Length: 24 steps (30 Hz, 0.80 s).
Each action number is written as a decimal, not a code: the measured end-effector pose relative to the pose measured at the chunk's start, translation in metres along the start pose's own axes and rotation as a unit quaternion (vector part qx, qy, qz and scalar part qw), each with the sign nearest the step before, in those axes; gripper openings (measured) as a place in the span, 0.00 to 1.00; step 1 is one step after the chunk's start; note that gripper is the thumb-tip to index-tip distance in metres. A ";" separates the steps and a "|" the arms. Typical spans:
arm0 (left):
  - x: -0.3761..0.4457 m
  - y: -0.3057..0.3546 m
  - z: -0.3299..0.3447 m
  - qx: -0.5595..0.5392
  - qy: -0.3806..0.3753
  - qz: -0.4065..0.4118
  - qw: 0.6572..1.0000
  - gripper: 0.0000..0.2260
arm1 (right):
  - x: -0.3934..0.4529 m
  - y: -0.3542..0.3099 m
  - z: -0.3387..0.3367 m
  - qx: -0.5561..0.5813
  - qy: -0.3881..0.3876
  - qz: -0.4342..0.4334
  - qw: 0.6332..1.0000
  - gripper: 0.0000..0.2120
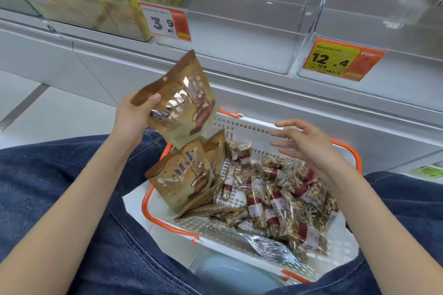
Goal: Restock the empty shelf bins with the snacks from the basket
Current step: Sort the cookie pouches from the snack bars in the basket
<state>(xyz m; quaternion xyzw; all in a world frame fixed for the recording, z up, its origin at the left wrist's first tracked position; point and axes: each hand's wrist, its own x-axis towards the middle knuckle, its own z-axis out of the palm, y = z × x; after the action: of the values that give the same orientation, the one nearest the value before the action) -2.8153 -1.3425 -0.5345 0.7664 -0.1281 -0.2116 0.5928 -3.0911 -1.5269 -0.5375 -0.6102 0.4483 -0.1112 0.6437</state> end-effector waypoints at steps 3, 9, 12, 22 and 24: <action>0.003 0.006 0.018 0.028 0.014 0.055 0.998 0.03 | -0.001 -0.005 0.004 0.004 -0.004 0.014 1.000 0.08; 0.010 0.003 0.040 0.049 0.058 0.126 0.989 0.05 | -0.003 -0.009 0.002 0.017 -0.004 0.002 1.000 0.09; 0.012 -0.003 0.036 0.074 0.032 0.150 0.985 0.06 | -0.001 -0.009 0.001 0.020 -0.005 0.007 1.000 0.09; 0.010 -0.032 0.025 0.100 -0.005 0.102 0.990 0.06 | 0.001 -0.006 -0.001 0.025 -0.003 0.015 1.000 0.09; 0.013 -0.031 0.023 0.108 -0.004 0.110 0.988 0.07 | 0.001 -0.006 0.000 0.025 -0.001 0.017 1.000 0.09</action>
<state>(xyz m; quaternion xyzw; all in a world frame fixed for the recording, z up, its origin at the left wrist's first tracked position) -2.8163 -1.3597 -0.5719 0.8061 -0.2360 -0.1335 0.5260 -3.0883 -1.5295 -0.5325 -0.5861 0.4547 -0.1111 0.6614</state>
